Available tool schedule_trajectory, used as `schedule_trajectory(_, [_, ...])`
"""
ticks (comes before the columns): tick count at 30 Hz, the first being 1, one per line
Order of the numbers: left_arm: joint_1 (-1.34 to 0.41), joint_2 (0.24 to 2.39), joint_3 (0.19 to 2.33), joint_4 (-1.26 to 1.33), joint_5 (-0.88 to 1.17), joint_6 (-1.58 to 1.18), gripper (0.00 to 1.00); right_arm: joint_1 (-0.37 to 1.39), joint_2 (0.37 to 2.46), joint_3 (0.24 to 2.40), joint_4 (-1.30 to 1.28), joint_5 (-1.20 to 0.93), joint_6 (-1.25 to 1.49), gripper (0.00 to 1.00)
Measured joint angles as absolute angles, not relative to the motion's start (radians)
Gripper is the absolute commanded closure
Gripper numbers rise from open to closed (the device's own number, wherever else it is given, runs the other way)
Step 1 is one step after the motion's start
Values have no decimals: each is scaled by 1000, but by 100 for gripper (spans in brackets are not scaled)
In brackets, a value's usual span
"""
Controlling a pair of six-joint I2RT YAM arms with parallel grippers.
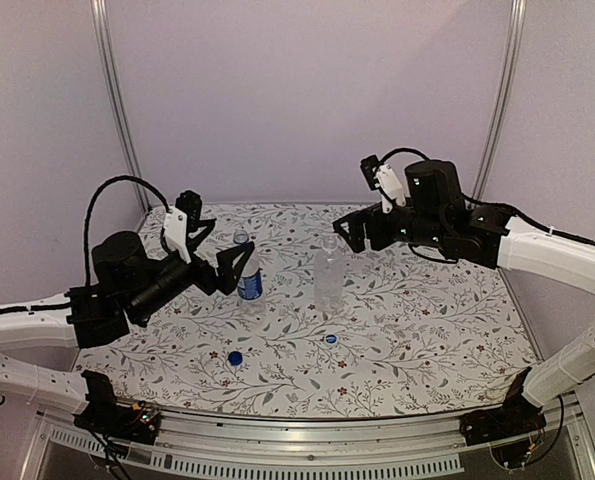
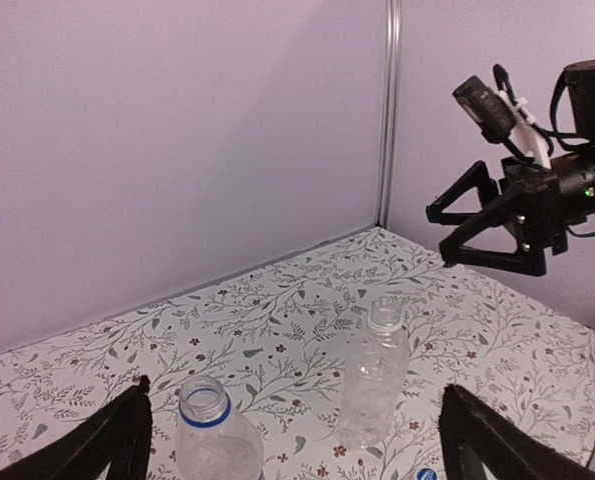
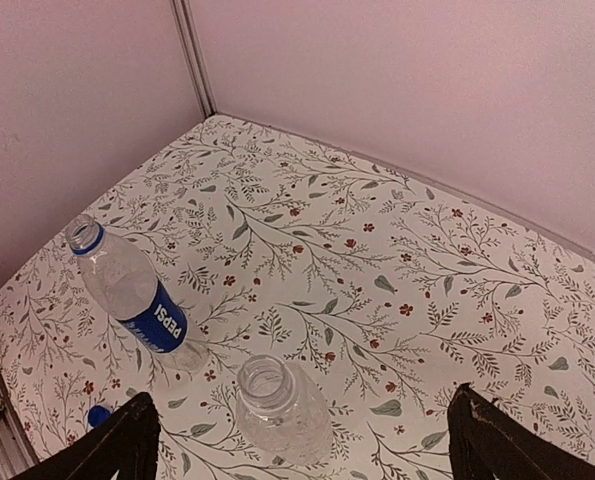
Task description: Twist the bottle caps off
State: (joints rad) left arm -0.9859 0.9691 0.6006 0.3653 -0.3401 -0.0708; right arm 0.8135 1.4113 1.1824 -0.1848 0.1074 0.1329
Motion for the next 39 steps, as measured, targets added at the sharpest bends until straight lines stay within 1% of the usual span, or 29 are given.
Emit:
schedule_trajectory(9, [-906, 899, 698, 204, -403, -88, 0, 663, 1265, 1148, -236, 97, 147, 1])
schedule_trajectory(17, [-714, 874, 765, 66, -314, -118, 0, 503, 1169, 1085, -266, 47, 148, 1])
schedule_trajectory(24, [-520, 876, 828, -28, -207, -128, 0, 492, 1137, 1087, -298, 46, 123, 1])
schedule_trajectory(28, [-450, 876, 835, -47, -158, -128, 0, 492, 1137, 1088, -319, 48, 110, 1])
schedule_trajectory(33, [-418, 871, 828, -53, -126, -104, 0, 492, 1118, 1076, -327, 69, 95, 1])
schedule_trajectory(39, [-416, 814, 741, -17, -112, -70, 0, 492, 1062, 1005, -310, 95, 70, 1])
